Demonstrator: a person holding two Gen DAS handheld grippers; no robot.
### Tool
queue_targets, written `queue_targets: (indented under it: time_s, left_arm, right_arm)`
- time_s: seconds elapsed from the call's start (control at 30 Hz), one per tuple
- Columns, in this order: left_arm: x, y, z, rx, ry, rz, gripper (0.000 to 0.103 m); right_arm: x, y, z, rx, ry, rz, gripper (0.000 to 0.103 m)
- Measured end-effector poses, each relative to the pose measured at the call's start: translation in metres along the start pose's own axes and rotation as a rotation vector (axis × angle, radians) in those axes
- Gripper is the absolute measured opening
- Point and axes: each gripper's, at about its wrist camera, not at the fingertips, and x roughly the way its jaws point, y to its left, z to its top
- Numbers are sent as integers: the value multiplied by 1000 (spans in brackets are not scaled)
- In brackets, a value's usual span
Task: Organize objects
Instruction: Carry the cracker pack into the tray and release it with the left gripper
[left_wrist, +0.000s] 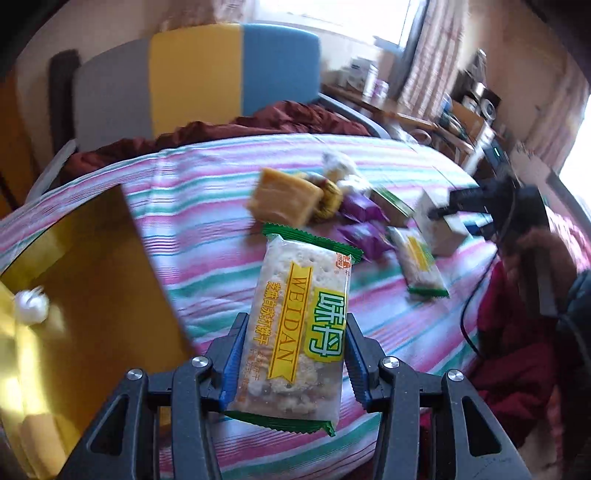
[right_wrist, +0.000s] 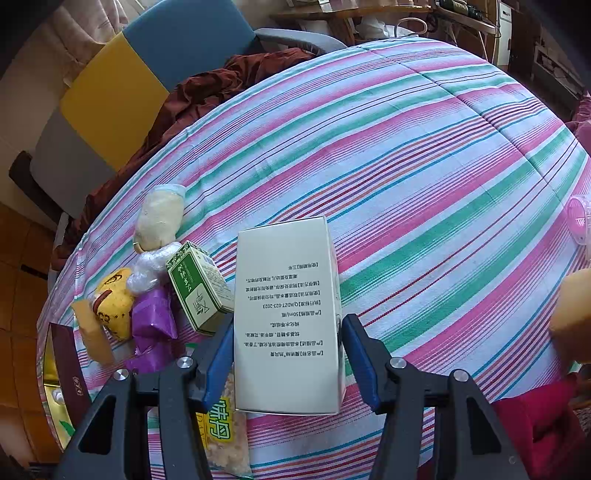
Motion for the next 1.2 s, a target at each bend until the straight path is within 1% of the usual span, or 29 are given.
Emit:
queue_targets:
  time_s: [0.13, 0.23, 0.27, 0.37, 0.5, 0.6, 0.77, 0.83, 0.9, 1.0, 1.2]
  left_arm:
    - [-24, 58, 1, -164, -15, 65, 49]
    - [-40, 111, -4, -290, -19, 159, 49]
    - [-44, 132, -6, -335, -9, 206, 49]
    - [-44, 184, -16, -452, 47, 293, 49]
    - [-36, 231, -30, -561, 100, 349, 49]
    - [-30, 251, -39, -601, 124, 379, 49]
    - [-16, 268, -46, -628, 146, 397, 49]
    - [-13, 268, -43, -590, 143, 426, 49]
    - [-10, 270, -42, -587, 145, 419, 49]
    - [-8, 269, -42, -571, 151, 434, 49]
    - [-13, 267, -46, -582, 136, 434, 51]
  right_arm:
    - [1, 1, 0, -3, -2, -8, 57]
    - [0, 1, -1, -5, -4, -15, 57]
    - [-1, 1, -1, -6, -4, -17, 57]
    - [-1, 2, -1, -8, -6, -24, 57]
    - [-1, 2, -2, -8, -9, -31, 57]
    - [-2, 2, -2, -9, -10, -36, 58]
    - [-1, 3, -3, -12, -12, -42, 58]
    - [-1, 3, -3, -12, -12, -43, 58]
    - [-1, 3, -3, -12, -12, -44, 58]
    - [-1, 3, -3, -11, -13, -43, 58]
    - [-2, 3, -3, -12, -14, -45, 58]
